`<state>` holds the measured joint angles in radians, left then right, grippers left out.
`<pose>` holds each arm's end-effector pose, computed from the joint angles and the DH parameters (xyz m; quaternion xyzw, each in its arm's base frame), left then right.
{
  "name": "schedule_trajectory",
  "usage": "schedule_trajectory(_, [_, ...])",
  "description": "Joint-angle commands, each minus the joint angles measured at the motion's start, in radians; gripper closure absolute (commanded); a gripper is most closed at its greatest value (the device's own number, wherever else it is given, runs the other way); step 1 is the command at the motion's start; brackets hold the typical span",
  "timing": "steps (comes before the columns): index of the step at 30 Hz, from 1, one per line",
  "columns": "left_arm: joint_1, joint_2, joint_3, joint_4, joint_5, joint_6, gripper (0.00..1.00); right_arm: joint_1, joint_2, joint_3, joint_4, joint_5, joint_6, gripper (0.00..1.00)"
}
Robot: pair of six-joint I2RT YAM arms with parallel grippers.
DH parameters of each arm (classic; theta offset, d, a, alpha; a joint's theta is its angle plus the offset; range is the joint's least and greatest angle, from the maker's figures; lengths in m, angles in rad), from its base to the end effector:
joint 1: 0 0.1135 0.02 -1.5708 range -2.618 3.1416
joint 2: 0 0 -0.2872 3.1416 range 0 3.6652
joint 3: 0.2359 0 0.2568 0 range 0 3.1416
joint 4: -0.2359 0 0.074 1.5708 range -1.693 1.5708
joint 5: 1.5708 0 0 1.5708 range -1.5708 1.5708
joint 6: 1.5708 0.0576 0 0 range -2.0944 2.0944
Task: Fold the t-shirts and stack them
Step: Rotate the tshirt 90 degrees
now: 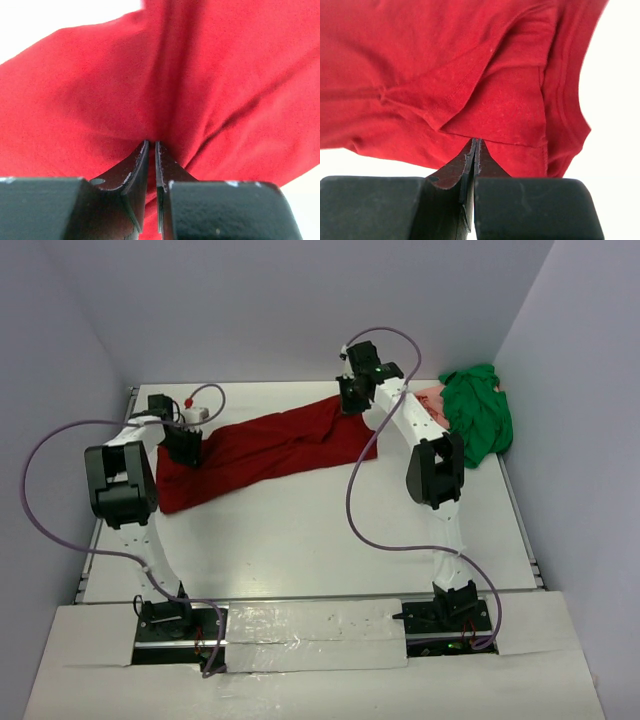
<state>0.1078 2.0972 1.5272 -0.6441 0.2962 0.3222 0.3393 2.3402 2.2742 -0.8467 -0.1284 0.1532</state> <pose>0.4512 0.0319 0.1566 0.1302 0.9650 -0.1044 0.2024 0.5191 0.1910 0.2595 -0.1084 0.9384 0.1375 0.2980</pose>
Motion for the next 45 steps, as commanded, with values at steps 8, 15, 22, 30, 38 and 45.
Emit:
schedule_trajectory(8, [-0.359,-0.172,-0.348,-0.428,0.095,0.506,0.8,-0.031,-0.157,0.053,0.008,-0.022,0.017,1.0])
schedule_trajectory(15, [-0.635,-0.002,-0.084,-0.48,0.175,0.519,0.8,-0.051,-0.206,0.067,-0.009,-0.017,0.025,1.0])
schedule_trajectory(22, [-0.775,0.162,0.258,-0.41,0.31,0.364,0.84,-0.056,-0.243,0.042,-0.031,0.004,0.023,1.0])
schedule_trajectory(30, [-0.901,0.186,0.34,-0.382,0.33,0.295,0.84,-0.059,-0.257,0.076,-0.057,0.026,0.023,1.0])
schedule_trajectory(38, [-0.899,0.057,0.096,-0.46,0.48,0.265,0.83,-0.071,-0.277,0.058,-0.06,0.004,0.031,1.0])
schedule_trajectory(45, [-0.901,-0.097,-0.076,-0.574,0.59,0.327,0.8,-0.069,-0.279,0.028,-0.069,-0.06,0.046,1.0])
